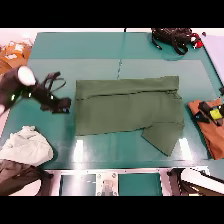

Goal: Fold the shirts.

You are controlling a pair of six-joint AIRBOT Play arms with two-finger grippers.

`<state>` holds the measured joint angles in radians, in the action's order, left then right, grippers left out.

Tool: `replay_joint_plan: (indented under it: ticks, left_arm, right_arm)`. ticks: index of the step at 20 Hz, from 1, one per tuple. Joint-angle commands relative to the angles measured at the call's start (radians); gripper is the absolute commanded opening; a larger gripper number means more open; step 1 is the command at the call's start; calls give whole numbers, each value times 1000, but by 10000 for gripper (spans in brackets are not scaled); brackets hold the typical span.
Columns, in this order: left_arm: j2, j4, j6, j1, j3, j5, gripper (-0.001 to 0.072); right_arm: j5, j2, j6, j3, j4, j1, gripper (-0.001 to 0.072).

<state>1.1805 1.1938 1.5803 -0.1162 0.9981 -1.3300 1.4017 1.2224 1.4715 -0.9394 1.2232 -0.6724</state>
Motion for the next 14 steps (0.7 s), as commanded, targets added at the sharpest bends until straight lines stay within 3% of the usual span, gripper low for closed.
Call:
replay_joint_plan:
  ticks: [1,2,9,11,14]
  left_arm:
    - [-210,-96,48,1,-304,169,417]
    - [-223,-142,56,1,-362,181,555]
    - [-223,-491,64,-23,-656,426,552]
    - [-220,-529,111,-117,-681,566,551]
    - [-176,-590,201,-288,-679,874,550]
  right_arm:
    - [-64,-158,52,230,-18,-31,26]
    - [-72,-172,67,263,-19,-31,27]
    - [-245,-176,65,304,-143,-29,33]
    - [-301,-175,66,304,-143,-26,164]
    - [-375,-171,65,304,-182,-8,168]
